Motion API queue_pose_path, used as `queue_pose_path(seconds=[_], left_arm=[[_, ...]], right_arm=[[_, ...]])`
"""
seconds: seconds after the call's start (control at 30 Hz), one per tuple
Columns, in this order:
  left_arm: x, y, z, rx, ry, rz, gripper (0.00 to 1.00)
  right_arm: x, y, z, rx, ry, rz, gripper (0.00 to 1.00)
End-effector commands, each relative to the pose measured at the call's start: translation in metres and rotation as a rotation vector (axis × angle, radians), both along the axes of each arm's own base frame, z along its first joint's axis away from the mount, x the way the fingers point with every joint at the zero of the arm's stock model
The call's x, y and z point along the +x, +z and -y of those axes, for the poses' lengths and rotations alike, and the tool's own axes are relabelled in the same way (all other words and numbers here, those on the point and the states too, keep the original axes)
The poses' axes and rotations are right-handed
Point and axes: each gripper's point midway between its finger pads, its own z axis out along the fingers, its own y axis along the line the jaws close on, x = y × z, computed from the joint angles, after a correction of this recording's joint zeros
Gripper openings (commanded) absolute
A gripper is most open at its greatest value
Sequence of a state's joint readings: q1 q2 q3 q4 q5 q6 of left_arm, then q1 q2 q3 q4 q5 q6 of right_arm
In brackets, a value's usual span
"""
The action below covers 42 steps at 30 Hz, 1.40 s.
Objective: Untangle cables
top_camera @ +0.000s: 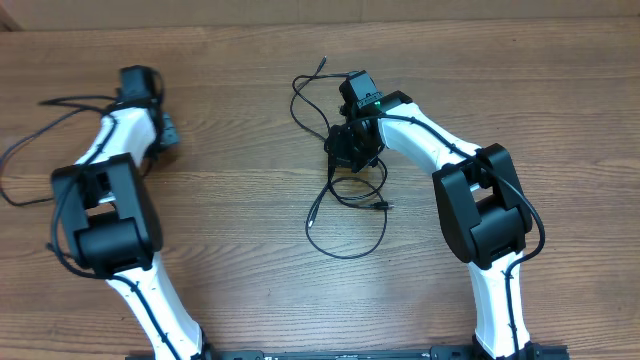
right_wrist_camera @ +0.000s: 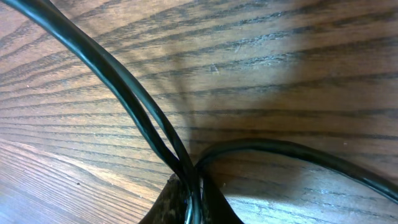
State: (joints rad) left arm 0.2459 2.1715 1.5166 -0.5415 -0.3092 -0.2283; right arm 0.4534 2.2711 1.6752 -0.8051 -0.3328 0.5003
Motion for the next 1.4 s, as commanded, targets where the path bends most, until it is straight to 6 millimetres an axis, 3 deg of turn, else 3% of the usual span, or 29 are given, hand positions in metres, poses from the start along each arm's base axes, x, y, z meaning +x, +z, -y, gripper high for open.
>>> queue_pose_path(seconds=[0.0, 0.03, 0.13, 0.2, 0.27, 0.4, 0.5, 0.6, 0.7, 0.9, 1.2, 1.37], left_arm=[[-0.003, -0.012, -0.007, -0.05, -0.009, 0.001, 0.06], [-0.002, -0.011, -0.01, -0.059, -0.005, 0.012, 0.1], [0.003, -0.009, -0.013, -0.084, -0.005, 0.043, 0.64], [0.009, -0.004, -0.01, -0.11, -0.017, 0.064, 0.89], [0.018, 0.008, -0.005, -0.141, -0.033, 0.087, 1.0], [0.041, 0.051, 0.003, -0.181, -0.068, 0.151, 1.0], [0.057, 0.09, 0.016, -0.226, -0.105, 0.216, 1.0], [0.07, 0.129, 0.039, -0.305, -0.149, 0.285, 1.0], [0.076, 0.149, 0.072, -0.398, -0.227, 0.309, 1.0], [0.064, 0.138, 0.137, -0.496, -0.324, 0.211, 1.0], [0.035, 0.12, 0.263, -0.543, -0.527, 0.054, 1.0], [0.019, 0.115, 0.325, -0.523, -0.611, 0.014, 1.0]], right_arm=[[-0.025, -0.061, 0.024, -0.154, 0.001, -0.095, 0.09], [-0.025, -0.061, 0.024, -0.154, 0.001, -0.095, 0.09], [-0.025, -0.061, 0.024, -0.154, 0.001, -0.095, 0.09], [-0.025, -0.061, 0.024, -0.153, 0.001, -0.093, 0.1], [-0.024, -0.061, 0.023, -0.149, 0.001, -0.087, 0.12], [-0.02, -0.055, 0.017, -0.112, 0.041, -0.068, 0.13], [-0.017, -0.036, 0.0, 0.01, 0.089, -0.074, 0.25], [-0.009, -0.009, -0.01, 0.1, 0.102, -0.073, 0.35], [-0.002, 0.012, -0.008, 0.117, 0.093, -0.072, 0.47], [0.002, 0.034, 0.018, 0.094, 0.047, -0.133, 0.72], [-0.017, 0.035, 0.072, 0.054, 0.054, -0.255, 0.79], [-0.022, 0.031, 0.078, 0.049, 0.051, -0.278, 0.85]])
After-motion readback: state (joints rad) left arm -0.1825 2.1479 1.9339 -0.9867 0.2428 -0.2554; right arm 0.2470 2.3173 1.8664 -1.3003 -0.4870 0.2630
